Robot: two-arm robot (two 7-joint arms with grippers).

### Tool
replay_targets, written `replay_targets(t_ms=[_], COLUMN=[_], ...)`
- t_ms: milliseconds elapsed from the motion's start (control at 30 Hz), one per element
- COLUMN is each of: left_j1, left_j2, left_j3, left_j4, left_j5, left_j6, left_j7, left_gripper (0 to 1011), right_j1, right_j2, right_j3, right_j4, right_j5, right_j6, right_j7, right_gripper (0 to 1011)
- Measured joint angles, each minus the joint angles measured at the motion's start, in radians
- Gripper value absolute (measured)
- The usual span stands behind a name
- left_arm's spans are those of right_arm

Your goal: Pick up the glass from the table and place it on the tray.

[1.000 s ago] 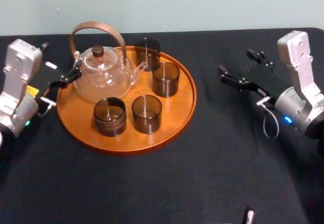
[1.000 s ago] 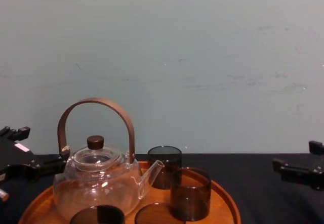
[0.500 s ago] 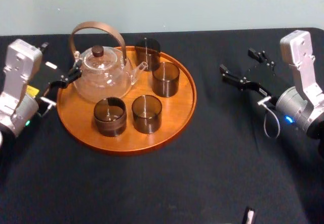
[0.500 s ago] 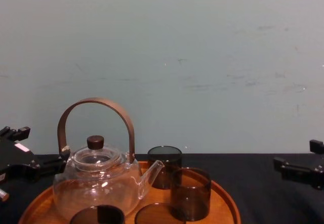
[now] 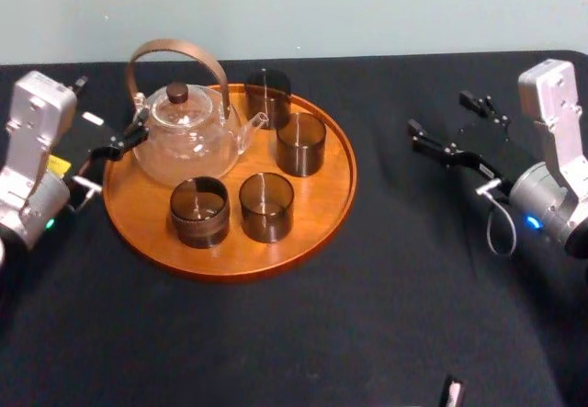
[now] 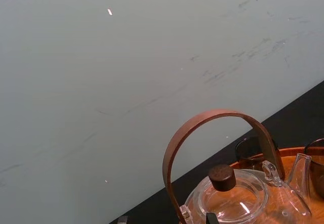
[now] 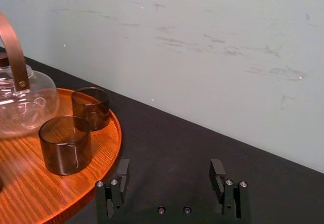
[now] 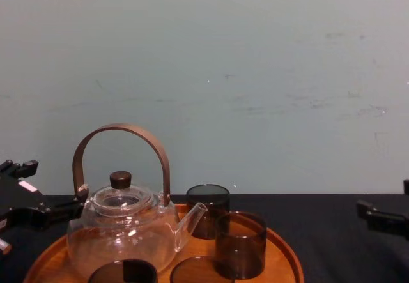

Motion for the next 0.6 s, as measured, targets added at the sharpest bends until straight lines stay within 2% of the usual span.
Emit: replay_targets(t_ms=[600], left_j1=[0.000], left_j2=[0.000], left_j3=[0.000], left_j4=[0.000], left_j5=[0.000], left_j6=[0.000], left_j7=[0.000], left_gripper=[1001], right_j1=[-0.065], right_j2=[0.002], right_j3=[0.049], right_j4=[-0.036], right_j5=[0.010], right_j6=[-0.020], right_j7=[-0.021], right_gripper=[1002])
